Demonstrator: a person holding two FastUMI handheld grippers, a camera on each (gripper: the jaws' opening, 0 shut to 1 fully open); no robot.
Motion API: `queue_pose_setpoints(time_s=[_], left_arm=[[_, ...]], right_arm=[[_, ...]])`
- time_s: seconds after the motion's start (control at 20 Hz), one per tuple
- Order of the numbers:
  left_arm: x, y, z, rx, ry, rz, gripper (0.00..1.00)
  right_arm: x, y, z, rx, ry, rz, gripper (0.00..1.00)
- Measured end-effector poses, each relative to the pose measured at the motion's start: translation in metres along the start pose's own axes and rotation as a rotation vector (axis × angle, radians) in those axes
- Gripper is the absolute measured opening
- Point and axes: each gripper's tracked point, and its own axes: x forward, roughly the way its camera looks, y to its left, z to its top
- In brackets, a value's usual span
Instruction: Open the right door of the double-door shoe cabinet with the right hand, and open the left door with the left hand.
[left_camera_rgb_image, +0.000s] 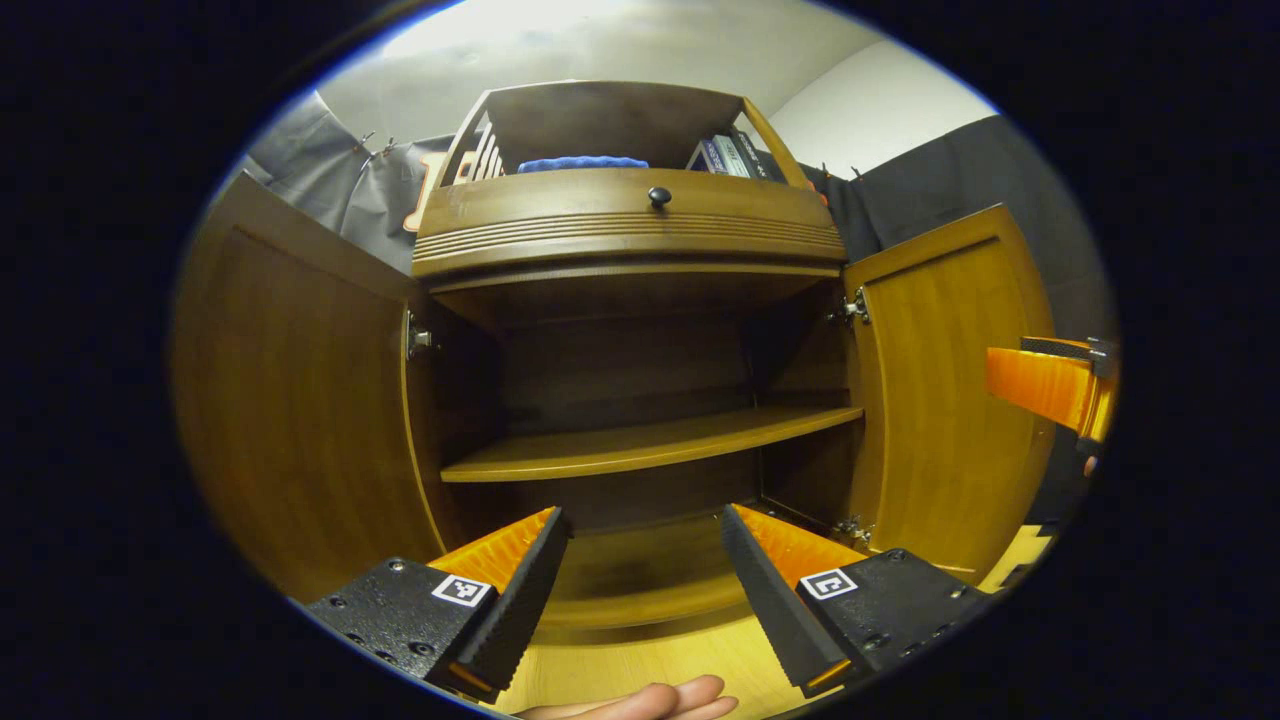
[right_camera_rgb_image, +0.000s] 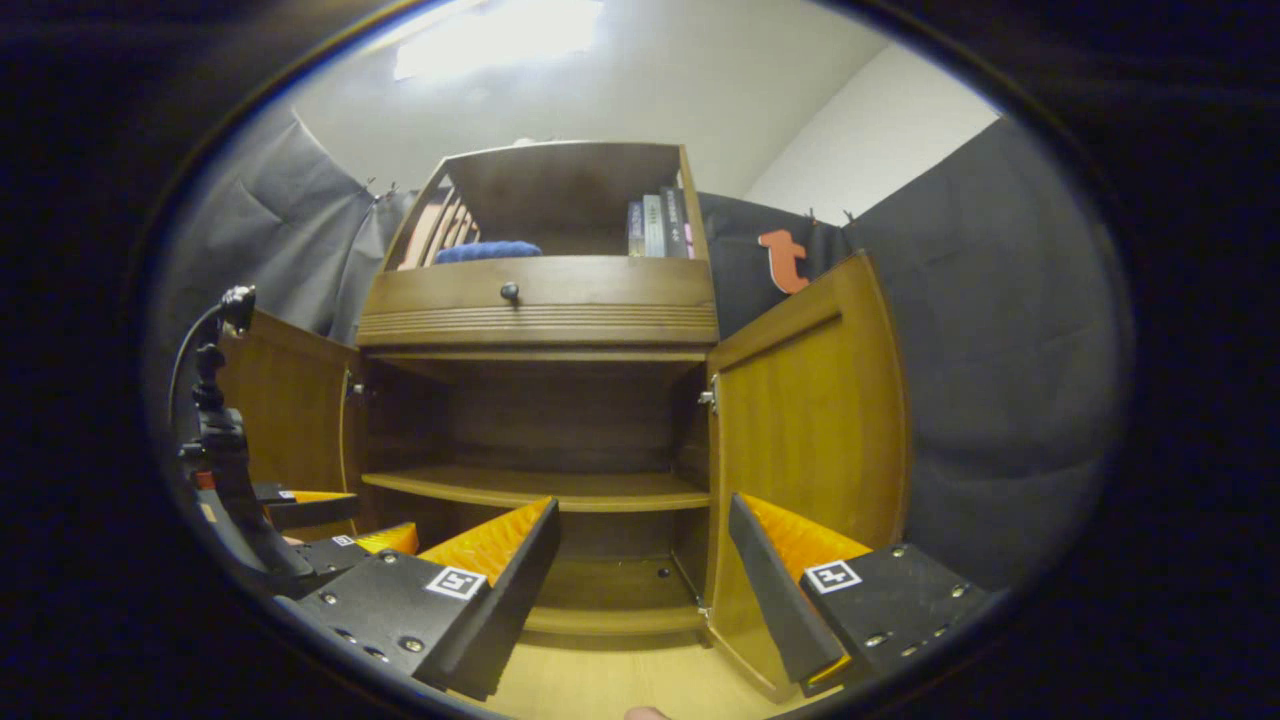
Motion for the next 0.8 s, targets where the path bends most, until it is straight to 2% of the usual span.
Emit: queue_pose_setpoints(time_s=[0.05,0.15,0.2,0.25,0.3,0.35,0.45,0.75,0.8], left_arm=[[0.006,0.002,-0.008,0.011,0.029,-0.002,0.96],[0.012,0.009,-0.010,0.012,0.027,0.005,1.00],[0.013,0.010,-0.010,0.018,0.023,0.009,0.97],[0.015,0.010,-0.008,0.020,0.014,0.007,1.00],[0.017,0.014,-0.007,0.015,0.011,0.013,0.96],[0.020,0.016,-0.007,0.012,0.012,0.014,1.00],[0.023,0.023,-0.009,-0.007,0.016,0.031,1.00],[0.027,0.031,-0.010,-0.008,0.021,0.080,0.99],[0.028,0.032,-0.010,-0.012,0.023,0.081,0.96]], right_arm=[[0.009,0.006,-0.009,-0.003,0.014,0.008,1.00],[0.027,0.017,-0.026,-0.012,0.037,0.018,1.00],[0.035,0.022,-0.033,-0.019,0.043,0.021,1.00],[0.041,0.029,-0.042,-0.026,0.053,0.024,0.97],[0.047,0.035,-0.051,-0.030,0.069,0.029,1.00],[0.052,0.042,-0.061,-0.025,0.084,0.036,1.00],[0.056,0.055,-0.075,-0.006,0.111,0.055,0.97],[0.052,0.058,-0.077,0.001,0.130,0.036,1.00],[0.046,0.059,-0.071,-0.006,0.117,0.034,0.96]])
